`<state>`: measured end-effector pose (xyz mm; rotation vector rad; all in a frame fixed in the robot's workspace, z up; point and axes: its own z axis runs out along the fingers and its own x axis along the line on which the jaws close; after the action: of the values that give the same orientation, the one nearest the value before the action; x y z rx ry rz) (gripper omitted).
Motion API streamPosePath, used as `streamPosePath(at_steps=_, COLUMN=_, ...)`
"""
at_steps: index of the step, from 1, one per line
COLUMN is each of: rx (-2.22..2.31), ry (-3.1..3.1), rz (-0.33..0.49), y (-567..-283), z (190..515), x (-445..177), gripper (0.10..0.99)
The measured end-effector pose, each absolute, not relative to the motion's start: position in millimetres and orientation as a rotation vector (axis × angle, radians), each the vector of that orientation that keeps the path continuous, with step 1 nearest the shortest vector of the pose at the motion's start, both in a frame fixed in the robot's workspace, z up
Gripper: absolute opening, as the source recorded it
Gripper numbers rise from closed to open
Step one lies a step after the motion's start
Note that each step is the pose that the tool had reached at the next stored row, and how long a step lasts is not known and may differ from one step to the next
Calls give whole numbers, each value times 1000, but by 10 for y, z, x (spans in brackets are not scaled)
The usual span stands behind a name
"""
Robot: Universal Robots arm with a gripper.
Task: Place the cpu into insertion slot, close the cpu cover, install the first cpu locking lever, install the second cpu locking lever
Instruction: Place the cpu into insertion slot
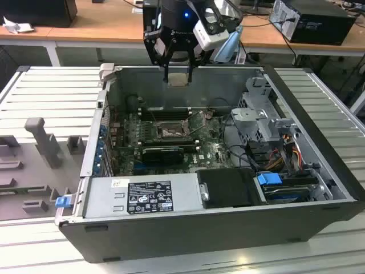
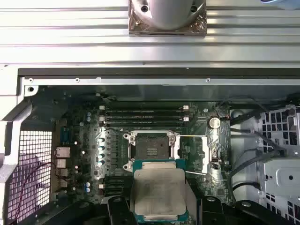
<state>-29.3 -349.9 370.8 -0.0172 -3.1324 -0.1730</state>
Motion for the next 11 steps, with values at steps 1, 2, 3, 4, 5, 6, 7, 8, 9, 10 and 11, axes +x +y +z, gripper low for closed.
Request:
streamPosePath(at_steps=1, rx=-17, ry=-3132, rz=-173, y=-3499, z=3707, x=-293, gripper=529)
streamPosePath(at_steps=2, rx=-21, ry=-3133, rz=-173, y=-3499, z=3705, x=-292, gripper=529)
streamPosePath(at_steps=3, rx=-26, ry=-3133, rz=-172, y=-3499, z=3701, x=-292, gripper=529)
streamPosePath(at_steps=4, rx=-32, ry=-3133, rz=-171, y=-3499, z=3700, x=-292, gripper=529)
streamPosePath(at_steps=5, rx=-40, ry=-3133, rz=-170, y=-3499, z=3700, x=-293, gripper=529)
streamPosePath(at_steps=6, rx=-59, ry=-3133, rz=-170, y=-3499, z=3700, x=-293, gripper=529)
streamPosePath(at_steps=7, rx=-70, ry=-3134, rz=-169, y=-3498, z=3699, x=-292, gripper=529)
streamPosePath(at_steps=8, rx=-80, ry=-3134, rz=-169, y=-3498, z=3698, x=-292, gripper=529)
streamPosePath(at_steps=9, rx=-89, ry=-3134, rz=-169, y=-3498, z=3698, x=-292, gripper=529)
streamPosePath(at_steps=10, rx=-108, ry=-3134, rz=-169, y=-3498, z=3697, x=-293, gripper=529)
streamPosePath(at_steps=11, rx=-120, ry=-3134, rz=-169, y=-3498, z=3696, x=-293, gripper=529)
